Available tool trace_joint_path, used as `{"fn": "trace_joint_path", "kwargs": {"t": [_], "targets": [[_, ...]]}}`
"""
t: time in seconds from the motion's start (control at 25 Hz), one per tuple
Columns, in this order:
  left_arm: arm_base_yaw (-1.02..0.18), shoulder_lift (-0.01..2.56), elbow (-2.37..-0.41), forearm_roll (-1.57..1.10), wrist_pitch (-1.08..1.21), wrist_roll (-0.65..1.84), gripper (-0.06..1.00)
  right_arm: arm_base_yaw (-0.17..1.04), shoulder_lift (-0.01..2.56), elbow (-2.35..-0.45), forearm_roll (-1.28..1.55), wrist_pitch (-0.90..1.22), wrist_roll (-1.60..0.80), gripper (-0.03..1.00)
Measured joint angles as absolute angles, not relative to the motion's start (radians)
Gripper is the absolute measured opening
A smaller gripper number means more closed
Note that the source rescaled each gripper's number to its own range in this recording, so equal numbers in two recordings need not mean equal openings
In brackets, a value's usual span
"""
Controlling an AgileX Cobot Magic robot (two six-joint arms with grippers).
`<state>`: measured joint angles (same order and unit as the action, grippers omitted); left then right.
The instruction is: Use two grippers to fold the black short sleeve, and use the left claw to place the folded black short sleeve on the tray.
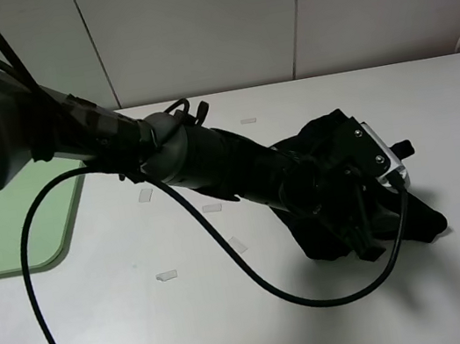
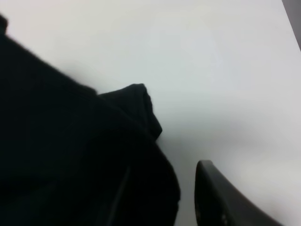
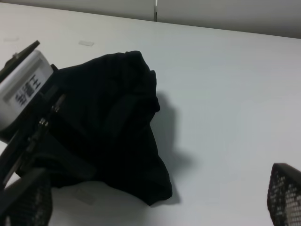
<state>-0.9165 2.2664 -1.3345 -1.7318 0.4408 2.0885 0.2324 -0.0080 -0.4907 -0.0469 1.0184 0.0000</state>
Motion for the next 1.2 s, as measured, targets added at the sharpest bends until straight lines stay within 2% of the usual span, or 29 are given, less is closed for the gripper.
{"fn": "trace_joint_path", "kwargs": {"t": [0.68,0.92,1.2], "targets": [[-0.923,2.266,-1.335,-1.721,0.424,2.569,0.31,0.232,-0.008,-0.491,-0.047,1.018,0.0,1.0],[-0.923,2.248,-1.336,-1.723,0.429,2.55,0.31,0.232,-0.008,-0.491,-0.047,1.018,0.0,1.0],[-0.9,2.176,-1.343,-1.727,0.479,2.369,0.31,0.232,-0.008,-0.491,-0.047,1.018,0.0,1.0]]}}
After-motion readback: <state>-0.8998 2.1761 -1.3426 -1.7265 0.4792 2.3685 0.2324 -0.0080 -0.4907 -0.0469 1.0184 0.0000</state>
